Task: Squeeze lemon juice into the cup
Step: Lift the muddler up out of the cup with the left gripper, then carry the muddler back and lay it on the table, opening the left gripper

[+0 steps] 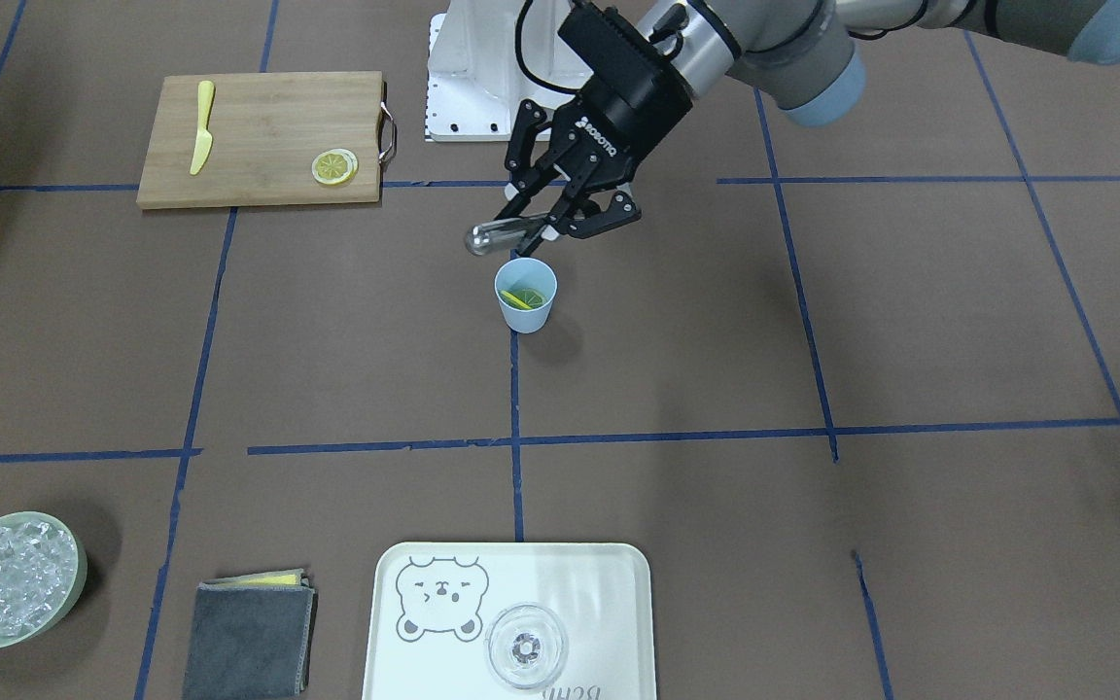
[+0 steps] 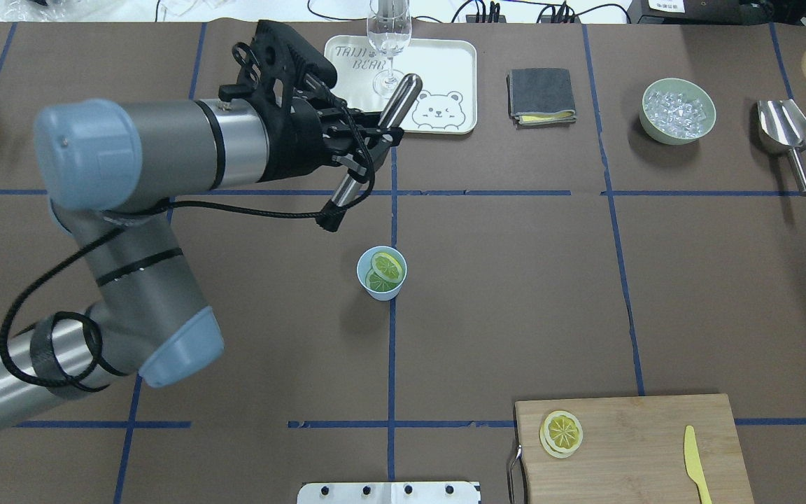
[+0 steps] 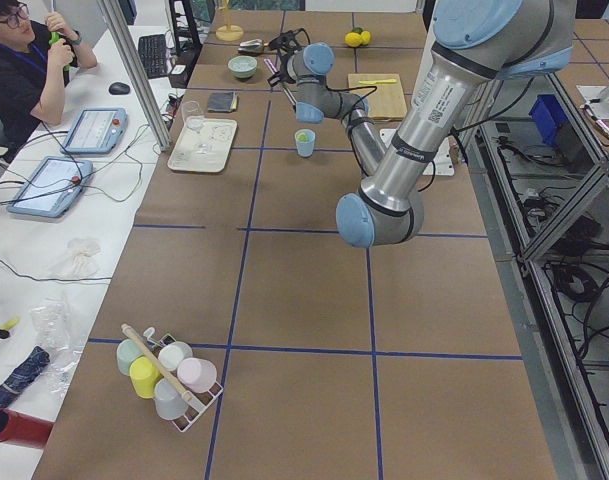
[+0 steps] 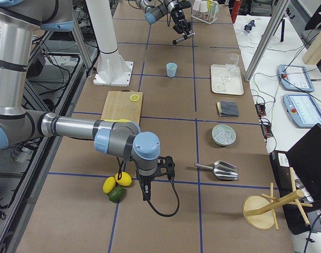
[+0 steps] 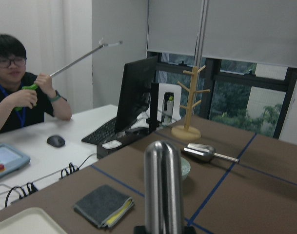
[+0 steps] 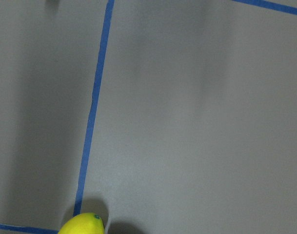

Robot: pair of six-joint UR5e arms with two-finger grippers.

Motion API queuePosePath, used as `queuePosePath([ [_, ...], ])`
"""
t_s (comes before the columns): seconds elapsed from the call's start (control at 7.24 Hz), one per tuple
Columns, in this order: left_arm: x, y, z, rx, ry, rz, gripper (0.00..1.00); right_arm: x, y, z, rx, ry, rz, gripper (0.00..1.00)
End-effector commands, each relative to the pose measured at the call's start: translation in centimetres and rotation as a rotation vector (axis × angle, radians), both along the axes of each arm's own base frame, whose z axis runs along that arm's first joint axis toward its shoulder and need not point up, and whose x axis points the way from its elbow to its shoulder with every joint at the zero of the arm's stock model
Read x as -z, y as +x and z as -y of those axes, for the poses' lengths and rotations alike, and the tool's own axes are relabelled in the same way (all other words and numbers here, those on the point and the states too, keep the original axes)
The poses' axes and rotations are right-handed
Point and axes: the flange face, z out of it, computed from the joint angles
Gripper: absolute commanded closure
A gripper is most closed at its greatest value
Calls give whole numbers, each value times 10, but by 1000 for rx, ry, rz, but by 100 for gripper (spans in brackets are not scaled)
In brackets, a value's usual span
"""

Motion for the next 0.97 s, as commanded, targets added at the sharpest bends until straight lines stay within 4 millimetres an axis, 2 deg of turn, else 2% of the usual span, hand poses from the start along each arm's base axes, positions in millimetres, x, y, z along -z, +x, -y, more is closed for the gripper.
queuePosePath([
  [0.0, -56, -97, 60, -41, -449, 208, 100, -1, 0, -2, -5, -5, -1, 0],
  [0.14, -79, -105, 61, -12, -600, 311, 100, 4, 1, 2, -16, -3, -1, 0],
  [0.28, -115, -111, 59, 19, -693, 382, 100, 8, 1, 5, -50, -20, -5, 0],
  [0.41, -165, -121, 54, 150, -755, 447, 100, 11, 0, 6, -65, -17, -7, 0],
  [0.69, -222, -116, 58, 195, -855, 512, 100, 13, 0, 7, -57, 5, -5, 0],
  [0.83, -245, -95, 63, 225, -891, 512, 100, 12, 0, 2, -56, 2, -4, 0],
])
